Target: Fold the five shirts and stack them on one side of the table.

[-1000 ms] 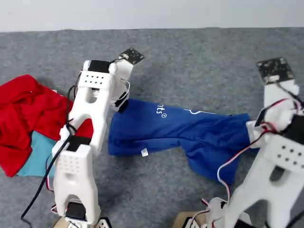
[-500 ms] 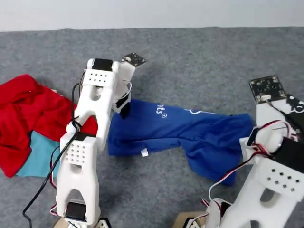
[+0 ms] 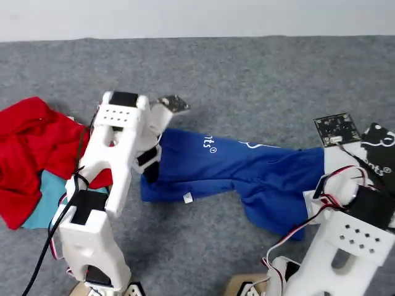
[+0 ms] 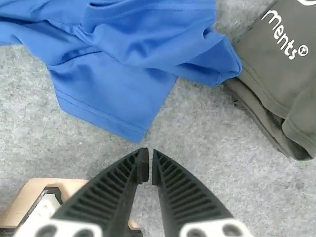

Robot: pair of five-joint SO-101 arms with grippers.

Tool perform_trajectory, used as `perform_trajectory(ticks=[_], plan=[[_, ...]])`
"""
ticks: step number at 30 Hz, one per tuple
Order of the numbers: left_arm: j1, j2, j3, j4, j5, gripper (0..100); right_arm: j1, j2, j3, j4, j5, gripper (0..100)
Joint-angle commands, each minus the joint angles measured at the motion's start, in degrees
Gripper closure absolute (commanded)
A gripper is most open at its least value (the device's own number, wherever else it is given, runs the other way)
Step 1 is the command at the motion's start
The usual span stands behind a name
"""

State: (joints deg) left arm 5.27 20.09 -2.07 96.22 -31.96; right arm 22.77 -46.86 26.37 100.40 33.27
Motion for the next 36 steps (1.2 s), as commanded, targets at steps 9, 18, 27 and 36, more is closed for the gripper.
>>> perform_trajectory(ticks=[9, 18, 27, 36], plan=[[3.25, -3.60, 5.49, -5.27, -4.13, 81, -0.31, -1.01, -0.26, 1.80, -0.44, 96.9], [3.08, 4.66, 5.41, -5.27, -6.59, 80, -0.31, -1.01, -0.35, 1.80, -0.44, 96.9], [2.99, 10.46, 4.88, -6.33, -6.68, 80, -0.31, -1.01, -0.35, 1.80, -0.35, 96.9], [3.16, 10.55, -0.57, 3.08, -9.23, 81, -0.22, -1.01, -0.35, 1.80, -0.35, 96.9]])
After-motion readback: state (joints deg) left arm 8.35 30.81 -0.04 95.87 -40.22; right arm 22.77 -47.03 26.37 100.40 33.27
